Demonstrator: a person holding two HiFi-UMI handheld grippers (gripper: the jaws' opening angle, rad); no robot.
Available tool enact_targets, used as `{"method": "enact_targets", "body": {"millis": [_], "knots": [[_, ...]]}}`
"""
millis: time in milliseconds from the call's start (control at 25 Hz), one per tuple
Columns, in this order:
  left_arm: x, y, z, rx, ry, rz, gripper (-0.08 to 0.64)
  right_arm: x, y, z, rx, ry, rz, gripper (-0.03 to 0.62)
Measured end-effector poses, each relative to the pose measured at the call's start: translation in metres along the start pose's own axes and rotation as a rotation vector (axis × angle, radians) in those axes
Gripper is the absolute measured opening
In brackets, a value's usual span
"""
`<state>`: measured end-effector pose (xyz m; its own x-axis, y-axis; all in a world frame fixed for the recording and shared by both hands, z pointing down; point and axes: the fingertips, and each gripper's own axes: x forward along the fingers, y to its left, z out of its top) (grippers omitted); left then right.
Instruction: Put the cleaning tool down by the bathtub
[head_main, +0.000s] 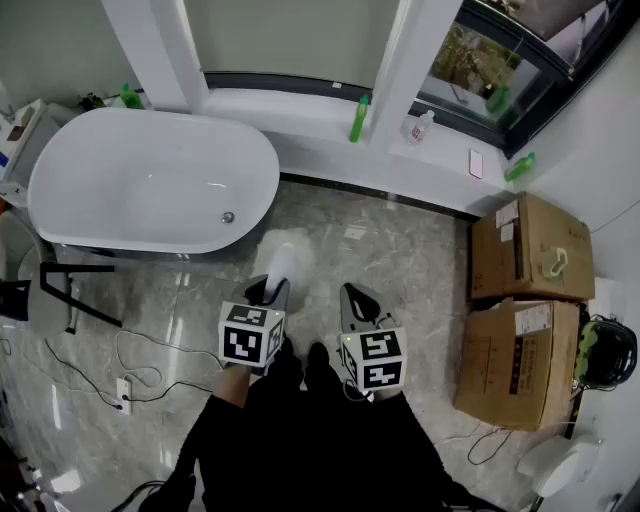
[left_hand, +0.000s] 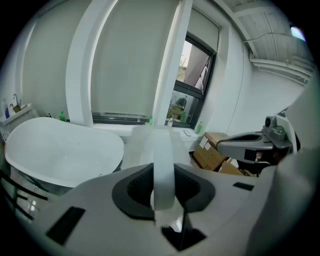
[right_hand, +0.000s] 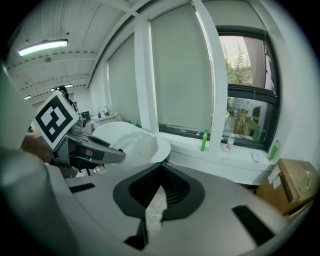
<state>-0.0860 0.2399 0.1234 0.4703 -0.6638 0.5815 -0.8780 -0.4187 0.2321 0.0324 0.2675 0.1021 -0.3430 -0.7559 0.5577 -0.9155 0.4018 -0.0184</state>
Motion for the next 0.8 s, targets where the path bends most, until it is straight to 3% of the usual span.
{"method": "enact_targets", "body": {"millis": [600,800], "knots": [[0.007,0.025,0.002,0.003,-0.014,-0.068,0.095,0.016,0.013,-0.002,-0.015,0.055,-0.082,0.0],[0.009,0.039,-0.001,0.0,-0.009,-0.084,0.095,0.026,0.023,-0.012,0.026,0.091,-0.09,0.0]]}}
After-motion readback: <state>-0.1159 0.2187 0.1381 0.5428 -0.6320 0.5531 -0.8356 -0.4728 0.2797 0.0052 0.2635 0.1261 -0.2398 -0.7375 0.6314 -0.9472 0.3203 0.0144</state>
